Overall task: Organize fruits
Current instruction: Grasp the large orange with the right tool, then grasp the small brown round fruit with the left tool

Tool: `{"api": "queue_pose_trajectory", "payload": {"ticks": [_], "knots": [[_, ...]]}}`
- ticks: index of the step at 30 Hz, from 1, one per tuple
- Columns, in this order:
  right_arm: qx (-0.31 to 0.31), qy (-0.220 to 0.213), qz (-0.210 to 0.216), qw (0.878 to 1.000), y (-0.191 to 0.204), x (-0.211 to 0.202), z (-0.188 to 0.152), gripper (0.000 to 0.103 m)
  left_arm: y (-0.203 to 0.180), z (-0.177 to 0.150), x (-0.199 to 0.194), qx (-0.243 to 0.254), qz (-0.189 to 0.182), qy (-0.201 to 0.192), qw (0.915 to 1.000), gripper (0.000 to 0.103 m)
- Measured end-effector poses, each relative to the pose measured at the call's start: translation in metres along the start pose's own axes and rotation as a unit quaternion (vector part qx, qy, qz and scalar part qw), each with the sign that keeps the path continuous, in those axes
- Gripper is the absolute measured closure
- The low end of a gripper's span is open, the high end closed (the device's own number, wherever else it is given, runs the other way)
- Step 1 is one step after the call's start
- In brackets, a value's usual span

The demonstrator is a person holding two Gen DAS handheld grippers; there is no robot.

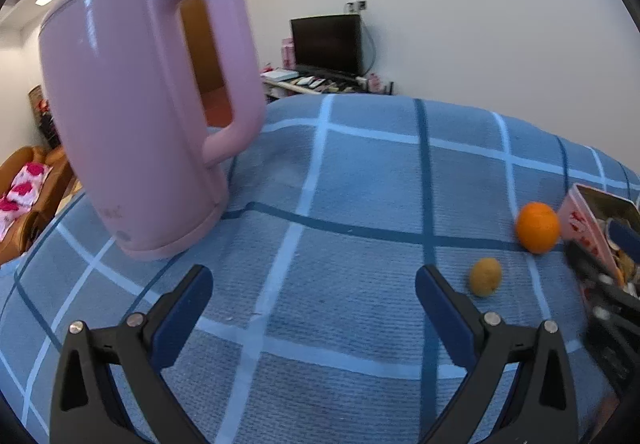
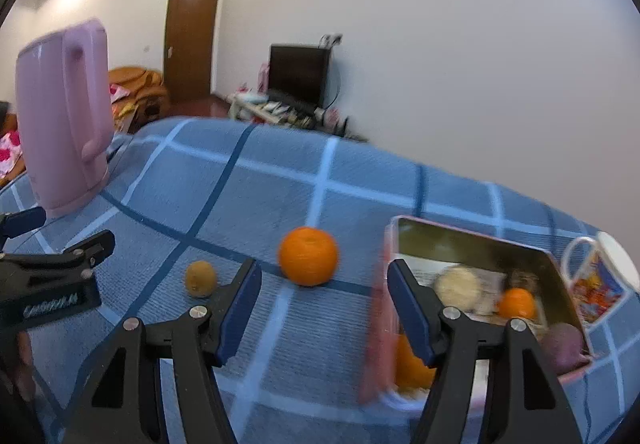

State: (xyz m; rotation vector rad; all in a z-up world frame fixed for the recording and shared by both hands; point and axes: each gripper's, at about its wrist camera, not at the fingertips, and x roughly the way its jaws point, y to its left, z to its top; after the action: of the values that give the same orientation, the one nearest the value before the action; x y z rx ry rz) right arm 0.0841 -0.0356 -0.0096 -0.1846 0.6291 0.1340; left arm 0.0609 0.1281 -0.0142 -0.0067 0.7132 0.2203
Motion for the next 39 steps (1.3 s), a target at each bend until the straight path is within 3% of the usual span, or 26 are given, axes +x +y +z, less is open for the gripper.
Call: {"api": "queue_pose_trajectory", "payload": {"ticks": [2, 8, 10, 18, 20, 23, 24, 27, 30, 34, 39], "knots": [[0.006, 0.016, 0.005, 1.000, 0.001, 0.011, 0.004, 0.042, -0.004, 0.000, -0.004, 0.013, 0.003, -0.008, 0.9999, 0.000], [-0.001, 0.058, 0.011, 0.998, 0.004, 0.041, 0.012, 0.043, -0.008, 0.001, -0.005, 0.031, 0.004, -0.007, 0.9995, 0.000], [0.005, 0.091, 0.012, 0.996, 0.005, 0.058, 0.015, 0.043, -0.008, 0.002, -0.004, 0.030, -0.001, -0.004, 0.9996, 0.000], [-0.017, 0.105, -0.004, 0.994, 0.012, 0.067, 0.015, 0.054, -0.009, 0.001, -0.002, 0.034, -0.004, -0.001, 0.9994, 0.000], [-0.006, 0.096, 0.005, 0.995, 0.009, 0.058, 0.012, 0.055, -0.008, 0.001, -0.003, 0.032, -0.010, -0.001, 0.9994, 0.000], [0.022, 0.036, 0.015, 0.999, -0.001, 0.027, 0.006, 0.055, -0.010, 0.001, -0.006, 0.033, -0.026, -0.012, 0.9990, 0.000], [0.022, 0.036, 0.015, 0.999, -0.001, 0.027, 0.006, 0.055, -0.011, 0.001, -0.008, 0.034, -0.038, -0.017, 0.9985, 0.000], [0.039, -0.028, 0.014, 0.999, -0.009, -0.014, -0.008, 0.055, -0.019, 0.001, -0.010, 0.036, -0.096, -0.018, 0.9946, 0.000], [0.047, -0.044, 0.005, 0.998, -0.015, -0.028, -0.014, 0.054, -0.034, 0.004, -0.005, 0.042, -0.133, -0.001, 0.9903, 0.002], [0.072, -0.059, -0.011, 0.996, -0.037, -0.046, -0.024, 0.054, -0.060, 0.009, 0.007, 0.055, -0.148, 0.031, 0.9870, 0.016], [0.088, -0.054, -0.011, 0.995, -0.046, -0.046, -0.027, 0.054, -0.087, 0.012, 0.033, 0.085, -0.134, 0.070, 0.9848, 0.033]]}}
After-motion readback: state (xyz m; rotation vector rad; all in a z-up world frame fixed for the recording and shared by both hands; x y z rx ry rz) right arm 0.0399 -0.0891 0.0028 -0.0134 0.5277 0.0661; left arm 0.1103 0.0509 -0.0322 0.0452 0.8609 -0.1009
